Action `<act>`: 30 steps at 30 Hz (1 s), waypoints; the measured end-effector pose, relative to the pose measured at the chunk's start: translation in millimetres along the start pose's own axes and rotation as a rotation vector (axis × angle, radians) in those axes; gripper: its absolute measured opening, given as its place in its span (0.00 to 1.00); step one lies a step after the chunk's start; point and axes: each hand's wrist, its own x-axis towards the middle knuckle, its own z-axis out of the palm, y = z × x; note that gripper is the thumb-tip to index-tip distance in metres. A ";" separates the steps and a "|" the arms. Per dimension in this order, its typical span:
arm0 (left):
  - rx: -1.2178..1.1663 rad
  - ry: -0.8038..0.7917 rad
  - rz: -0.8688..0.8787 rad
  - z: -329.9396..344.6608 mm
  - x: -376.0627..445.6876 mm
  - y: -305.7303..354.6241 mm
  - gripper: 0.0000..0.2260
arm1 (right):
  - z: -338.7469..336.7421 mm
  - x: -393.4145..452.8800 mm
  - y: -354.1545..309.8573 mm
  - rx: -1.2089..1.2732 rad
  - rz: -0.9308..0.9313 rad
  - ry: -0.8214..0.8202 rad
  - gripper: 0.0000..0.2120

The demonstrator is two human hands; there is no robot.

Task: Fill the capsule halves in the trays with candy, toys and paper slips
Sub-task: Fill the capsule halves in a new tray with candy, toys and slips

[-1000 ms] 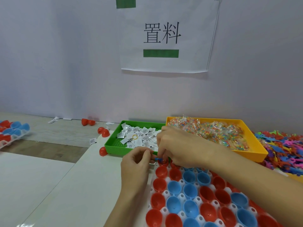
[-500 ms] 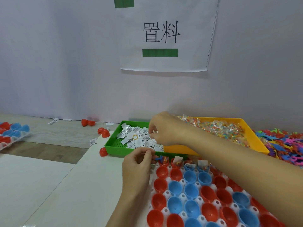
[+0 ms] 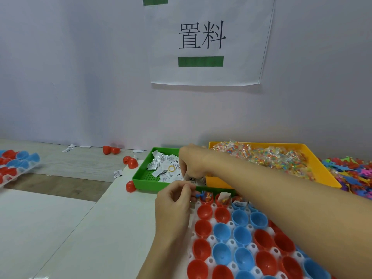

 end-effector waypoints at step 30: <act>0.009 -0.004 -0.001 -0.7 -1.3 -0.2 0.15 | -29.9 -43.2 26.2 0.292 -0.085 0.399 0.06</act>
